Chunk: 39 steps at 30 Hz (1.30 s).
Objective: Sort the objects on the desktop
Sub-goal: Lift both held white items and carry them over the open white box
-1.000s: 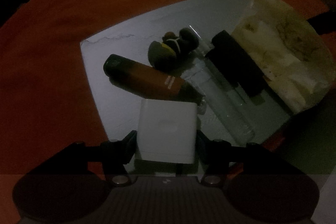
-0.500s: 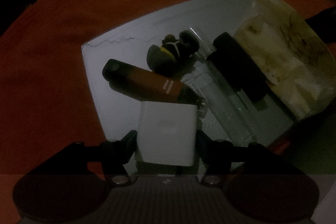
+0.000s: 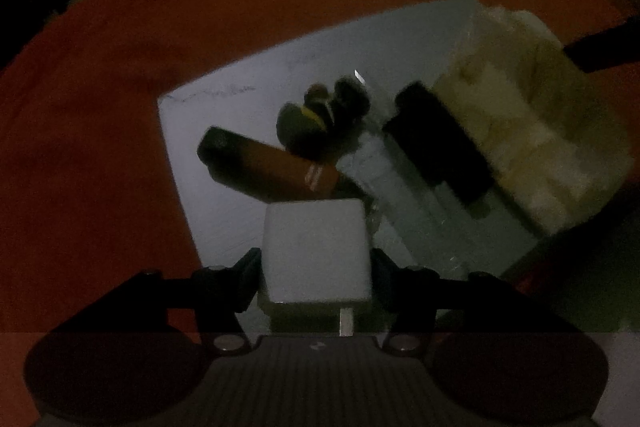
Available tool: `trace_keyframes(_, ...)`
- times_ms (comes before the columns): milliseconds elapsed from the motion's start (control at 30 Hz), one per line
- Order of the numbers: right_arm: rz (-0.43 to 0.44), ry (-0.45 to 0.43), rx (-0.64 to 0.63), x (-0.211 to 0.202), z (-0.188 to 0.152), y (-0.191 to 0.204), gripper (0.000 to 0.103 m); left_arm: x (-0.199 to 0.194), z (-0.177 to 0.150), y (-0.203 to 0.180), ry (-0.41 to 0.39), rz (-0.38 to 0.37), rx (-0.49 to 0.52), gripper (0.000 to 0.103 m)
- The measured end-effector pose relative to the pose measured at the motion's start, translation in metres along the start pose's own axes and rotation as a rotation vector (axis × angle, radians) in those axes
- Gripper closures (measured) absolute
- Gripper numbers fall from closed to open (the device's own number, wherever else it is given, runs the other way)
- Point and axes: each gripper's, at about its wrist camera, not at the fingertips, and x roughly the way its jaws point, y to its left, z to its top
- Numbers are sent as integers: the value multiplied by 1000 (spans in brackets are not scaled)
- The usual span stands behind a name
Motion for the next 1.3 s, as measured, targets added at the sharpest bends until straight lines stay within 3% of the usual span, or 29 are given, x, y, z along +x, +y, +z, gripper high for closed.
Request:
trace_keyframes(467, 92, -18, -18, -55, -9, 2, 54, -45, -4, 4, -46, 4, -32, 52)
trace_keyframes(833, 182, -12, -55, -109, -27, 4, 54, -108, -15, -31, -146, -103, 20, 52)
trace_keyframes(1033, 172, -7, -76, -131, -54, 7, 54, -141, -41, -58, -198, -138, 27, 52)
trace_keyframes(1300, 242, -10, -60, -161, -94, 21, 54, -161, -88, -77, -232, -154, -41, 52)
